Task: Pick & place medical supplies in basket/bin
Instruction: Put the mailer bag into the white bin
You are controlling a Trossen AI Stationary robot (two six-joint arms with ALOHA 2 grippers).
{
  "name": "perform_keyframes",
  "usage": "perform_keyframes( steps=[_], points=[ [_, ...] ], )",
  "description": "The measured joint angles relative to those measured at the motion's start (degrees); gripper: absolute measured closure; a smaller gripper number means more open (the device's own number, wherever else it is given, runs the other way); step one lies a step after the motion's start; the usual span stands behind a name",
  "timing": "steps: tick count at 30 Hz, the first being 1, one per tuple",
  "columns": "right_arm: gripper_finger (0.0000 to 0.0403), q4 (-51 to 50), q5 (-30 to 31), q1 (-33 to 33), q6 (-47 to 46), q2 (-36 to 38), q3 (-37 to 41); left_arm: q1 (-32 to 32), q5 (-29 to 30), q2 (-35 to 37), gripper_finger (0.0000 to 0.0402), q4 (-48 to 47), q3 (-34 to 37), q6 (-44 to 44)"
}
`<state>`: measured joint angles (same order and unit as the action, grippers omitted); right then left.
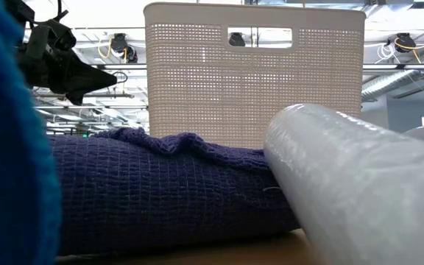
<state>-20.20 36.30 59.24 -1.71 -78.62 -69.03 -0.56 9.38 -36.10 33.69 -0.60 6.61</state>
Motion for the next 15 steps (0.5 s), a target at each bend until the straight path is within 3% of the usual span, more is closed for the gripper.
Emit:
perform_keyframes(
  steps=[9, 15],
  points=[
    [0.0402, -0.27, 1.61, 3.16, -6.98, -12.44, -6.38, 0.00, 1.26, 0.00, 0.0377, -0.02, -0.02, 3.87],
    [0.0382, -8.27, 1.36, 4.00, -15.78, -18.88, -11.14, 0.00, 1.26, -0.02, 0.0393, -0.04, -0.02, 5.38]
  ],
)
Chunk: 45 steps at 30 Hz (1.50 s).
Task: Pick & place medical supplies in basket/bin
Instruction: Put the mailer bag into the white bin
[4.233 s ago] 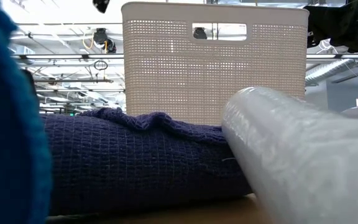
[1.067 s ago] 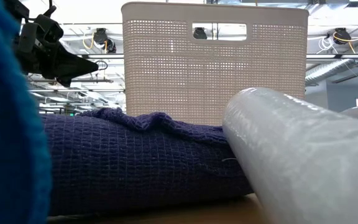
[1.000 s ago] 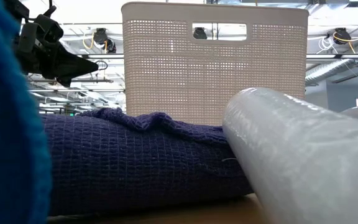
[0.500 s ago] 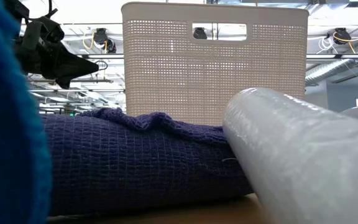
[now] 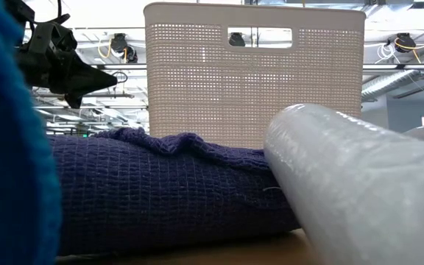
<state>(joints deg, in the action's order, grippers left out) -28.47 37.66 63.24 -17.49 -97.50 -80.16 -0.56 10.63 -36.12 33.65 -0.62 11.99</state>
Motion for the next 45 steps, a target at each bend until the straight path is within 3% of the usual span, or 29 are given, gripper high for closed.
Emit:
perform_keyframes(
  steps=[6, 10, 14, 22, 37, 41, 45],
  points=[
    [0.0308, -9.55, -6.95, -0.53, -14.65, -2.62, -0.02, 0.00, -0.04, 0.02, 0.0396, -0.08, 0.00, -0.04],
    [0.0244, -9.36, -10.84, -1.21, -22.49, -3.69, -0.02, 0.00, -0.07, 0.02, 0.0377, -0.09, 0.00, -0.75],
    [0.0191, -8.10, -10.48, -1.33, -26.14, -5.26, -0.02, 0.00, -0.05, 0.01, 0.0363, -0.09, 0.00, -1.75],
    [0.0146, -11.13, -14.25, -1.39, -33.44, -9.95, 0.05, -0.06, -0.04, 0.00, 0.0369, -0.05, 0.00, -3.36],
    [0.0154, -15.41, -14.64, -2.49, -37.43, -15.52, -0.23, -0.09, -0.03, 0.02, 0.0398, 1.44, 0.00, -5.62],
    [0.0209, -17.63, -14.72, -3.05, -38.90, -15.29, -0.15, -0.09, -0.02, 0.02, 0.0382, 1.41, 0.00, -5.62],
    [0.0303, -18.79, -15.45, -3.66, -39.27, -15.34, -0.10, -0.09, -0.02, 0.02, 0.0368, 1.38, 0.00, -5.60]
  ],
)
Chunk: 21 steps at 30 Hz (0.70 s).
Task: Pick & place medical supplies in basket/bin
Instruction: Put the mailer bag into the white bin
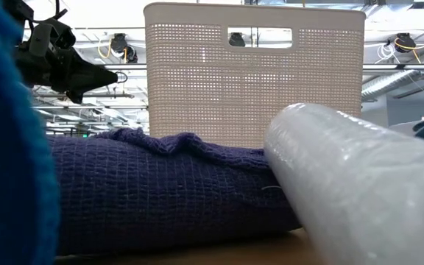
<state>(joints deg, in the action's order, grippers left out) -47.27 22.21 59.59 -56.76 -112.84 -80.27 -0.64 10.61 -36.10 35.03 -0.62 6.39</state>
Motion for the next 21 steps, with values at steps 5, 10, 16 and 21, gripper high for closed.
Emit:
perform_keyframes(
  steps=[5, 10, 16, 21],
  points=[
    [0.0392, -2.34, -1.49, -0.69, -1.24, 0.04, 0.02, 0.00, -0.01, 0.00, 0.0367, 0.00, 0.00, 0.02],
    [0.0402, -6.64, 1.60, -0.59, -2.77, 3.38, 0.52, 0.00, -0.02, 0.00, 0.0376, -0.02, 0.00, 0.02],
    [0.0403, -11.13, 9.13, 0.07, -4.28, 11.36, 0.16, 0.04, -0.02, 0.00, 0.0392, -0.15, 0.00, -0.09],
    [0.0403, -10.56, 12.55, 0.03, -1.35, 15.84, -0.02, 0.02, -0.03, 0.00, 0.0398, -0.15, 0.00, -0.04]
  ],
)
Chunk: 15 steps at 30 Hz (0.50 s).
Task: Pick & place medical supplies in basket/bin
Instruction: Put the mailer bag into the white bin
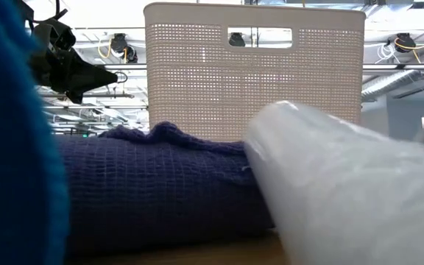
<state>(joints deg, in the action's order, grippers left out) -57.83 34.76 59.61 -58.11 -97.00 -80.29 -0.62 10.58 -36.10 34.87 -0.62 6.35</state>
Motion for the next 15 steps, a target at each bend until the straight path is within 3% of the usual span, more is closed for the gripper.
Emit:
perform_keyframes(
  steps=[15],
  points=[
    [0.0403, -1.17, 9.37, 0.45, 16.68, 2.65, -14.19, 0.00, -0.06, 0.00, 0.0360, -0.13, 0.00, 1.66]
  ],
)
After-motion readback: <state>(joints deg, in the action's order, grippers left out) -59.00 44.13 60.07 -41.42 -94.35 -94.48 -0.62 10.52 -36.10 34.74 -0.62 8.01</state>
